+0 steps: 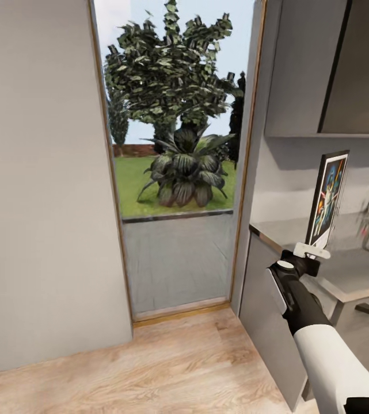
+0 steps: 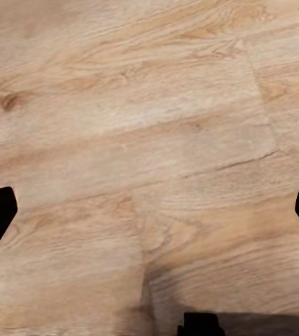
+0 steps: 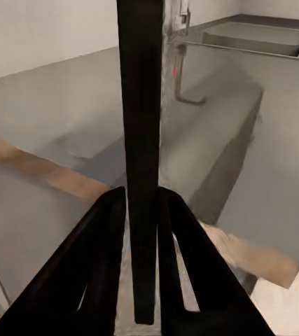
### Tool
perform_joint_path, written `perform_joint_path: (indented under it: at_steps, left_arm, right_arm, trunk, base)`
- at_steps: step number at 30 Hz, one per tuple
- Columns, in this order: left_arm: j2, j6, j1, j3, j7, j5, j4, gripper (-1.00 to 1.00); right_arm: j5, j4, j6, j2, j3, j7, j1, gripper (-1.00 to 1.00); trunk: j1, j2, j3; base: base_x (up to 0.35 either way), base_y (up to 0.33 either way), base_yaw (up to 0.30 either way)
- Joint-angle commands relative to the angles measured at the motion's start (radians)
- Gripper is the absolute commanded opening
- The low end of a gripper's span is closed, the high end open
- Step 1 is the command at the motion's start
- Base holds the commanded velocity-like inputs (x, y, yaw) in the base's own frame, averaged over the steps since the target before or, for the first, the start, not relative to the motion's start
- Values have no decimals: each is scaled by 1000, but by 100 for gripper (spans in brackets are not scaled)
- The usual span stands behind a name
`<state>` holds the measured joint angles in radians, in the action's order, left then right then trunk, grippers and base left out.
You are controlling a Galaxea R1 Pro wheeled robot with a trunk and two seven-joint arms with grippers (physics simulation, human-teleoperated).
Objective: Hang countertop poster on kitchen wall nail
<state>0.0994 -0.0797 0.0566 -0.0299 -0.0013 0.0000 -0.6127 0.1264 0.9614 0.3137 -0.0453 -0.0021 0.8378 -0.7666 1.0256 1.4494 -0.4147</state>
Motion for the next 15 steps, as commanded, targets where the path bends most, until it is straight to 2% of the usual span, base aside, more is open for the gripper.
perform_joint_path:
  at_steps: [1,2,3,6,8,9,10,15]
  left_arm:
    - [0,-2,0,-1,0,0,-1,100]
    - [0,-2,0,-1,0,0,-1,100]
    - [0,-2,0,-1,0,0,-1,100]
    - [0,-2,0,-1,0,0,-1,100]
    - [0,-2,0,-1,0,0,-1,100]
    - [0,-2,0,-1,0,0,-1,100]
    - [0,-2,0,-1,0,0,-1,100]
    - [0,-2,0,-1,0,0,-1,100]
  right_arm:
    - [4,2,7,1,9,3,0,-100]
    - [4,2,6,1,14,3,0,-100]
    - [4,2,6,6,44,2,0,-100]
    - [4,3,6,14,53,2,0,-100]
    - [4,4,6,20,75,2,0,-100]
    - [4,4,6,22,98,3,1,-100]
    - [4,6,5,27,118,3,1,-100]
    - [4,12,2,49,154,-1,7,-100]
  trunk:
    - [-1,1,0]
    - [-1,1,1]
    - [-1,1,1]
    - [-1,1,3]
    - [-1,1,5]
    - [-1,1,5]
    - [-1,1,6]
    - [-1,1,6]
  base:
    - [-336,0,258]
    - [-336,0,258]
    - [-337,0,258]
    - [-337,0,258]
    - [-332,0,238]
    - [-249,0,153]
    - [-159,0,98]
    - [-76,0,47]
